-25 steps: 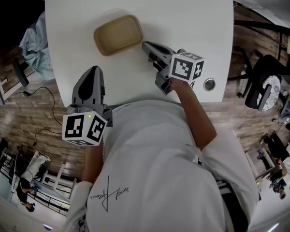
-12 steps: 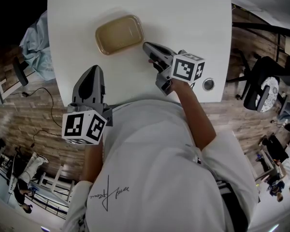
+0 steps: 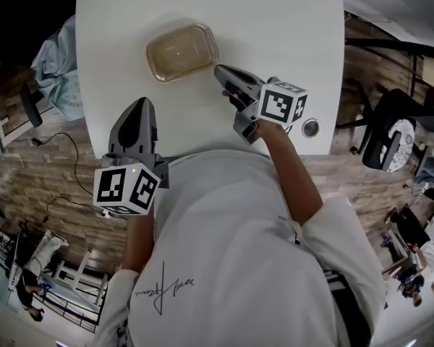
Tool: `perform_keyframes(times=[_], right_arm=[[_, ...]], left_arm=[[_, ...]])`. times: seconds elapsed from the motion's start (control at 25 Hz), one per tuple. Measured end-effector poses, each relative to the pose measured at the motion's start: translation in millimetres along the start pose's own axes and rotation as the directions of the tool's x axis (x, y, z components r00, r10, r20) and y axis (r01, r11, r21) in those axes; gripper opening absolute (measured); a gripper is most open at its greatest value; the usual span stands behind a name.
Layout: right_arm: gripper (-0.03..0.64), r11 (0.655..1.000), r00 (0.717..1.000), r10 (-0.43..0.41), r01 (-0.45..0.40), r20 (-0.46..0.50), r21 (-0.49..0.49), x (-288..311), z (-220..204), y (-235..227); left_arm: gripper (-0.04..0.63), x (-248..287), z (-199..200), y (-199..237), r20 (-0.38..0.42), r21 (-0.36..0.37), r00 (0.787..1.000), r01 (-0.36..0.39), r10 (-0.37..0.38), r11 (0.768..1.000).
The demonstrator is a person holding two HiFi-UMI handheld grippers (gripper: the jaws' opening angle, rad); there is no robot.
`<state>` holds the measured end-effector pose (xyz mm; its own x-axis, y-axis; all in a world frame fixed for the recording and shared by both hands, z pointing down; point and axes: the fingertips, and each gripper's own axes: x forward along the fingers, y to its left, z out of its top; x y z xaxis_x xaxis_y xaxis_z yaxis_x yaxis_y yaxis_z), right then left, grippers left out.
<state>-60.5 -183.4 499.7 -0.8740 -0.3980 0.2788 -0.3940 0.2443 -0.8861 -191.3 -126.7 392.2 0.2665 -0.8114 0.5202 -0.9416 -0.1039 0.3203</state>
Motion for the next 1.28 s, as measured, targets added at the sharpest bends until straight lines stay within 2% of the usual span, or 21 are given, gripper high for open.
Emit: perform_keyframes(times=[1.28], right_arm=[[0.012, 0.995, 0.995, 0.102, -0.102, 0.006, -0.025, 1.8, -1.9, 54.4]], left_arm=[[0.008, -32.0, 8.7, 3.8, 0.106, -0.018, 0.994, -0.003, 0.005, 1.000]])
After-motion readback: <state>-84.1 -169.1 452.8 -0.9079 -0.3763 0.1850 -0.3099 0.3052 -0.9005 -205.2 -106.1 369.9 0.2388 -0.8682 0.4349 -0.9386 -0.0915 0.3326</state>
